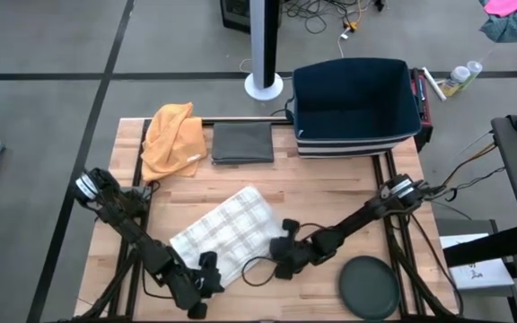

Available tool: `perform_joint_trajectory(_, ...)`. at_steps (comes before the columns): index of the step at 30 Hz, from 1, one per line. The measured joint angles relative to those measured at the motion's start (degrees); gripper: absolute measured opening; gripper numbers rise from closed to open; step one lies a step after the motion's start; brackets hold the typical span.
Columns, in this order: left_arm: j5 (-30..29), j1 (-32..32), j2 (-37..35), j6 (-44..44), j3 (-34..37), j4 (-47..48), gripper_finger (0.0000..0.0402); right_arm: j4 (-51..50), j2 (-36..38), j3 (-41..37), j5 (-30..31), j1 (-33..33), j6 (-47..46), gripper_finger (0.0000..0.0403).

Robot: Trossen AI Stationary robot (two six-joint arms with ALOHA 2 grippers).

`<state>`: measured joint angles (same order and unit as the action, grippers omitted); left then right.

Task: Fold kitchen towel into neat rectangle
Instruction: Fold the white patterned towel

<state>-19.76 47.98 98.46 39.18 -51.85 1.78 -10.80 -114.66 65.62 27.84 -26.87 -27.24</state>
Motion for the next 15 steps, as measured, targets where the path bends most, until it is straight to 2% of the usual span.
perform_joint_trajectory(4, -0.1, -1.1, -1.2, -1.2, -0.1, 0.1, 0.0002, -6.2, 0.3, 0.3, 4.6, 0.3, 2.2, 0.0000)
perform_joint_trajectory(9, -0.5, -2.8, -2.6, -1.9, 0.0, 0.2, 0.0003, -8.2, 2.6, 0.3, 4.3, 1.5, 3.8, 0.0000)
perform_joint_trajectory(12, -0.7, -3.9, -3.7, -4.9, 0.0, -0.2, 0.0006, -2.7, 4.8, 0.2, 5.0, 0.9, 4.7, 0.0000)
perform_joint_trajectory(15, -0.6, -5.3, -5.3, -10.1, 0.0, -0.3, 0.0005, 10.5, 5.6, -2.2, 5.6, -0.4, 7.2, 0.0000)
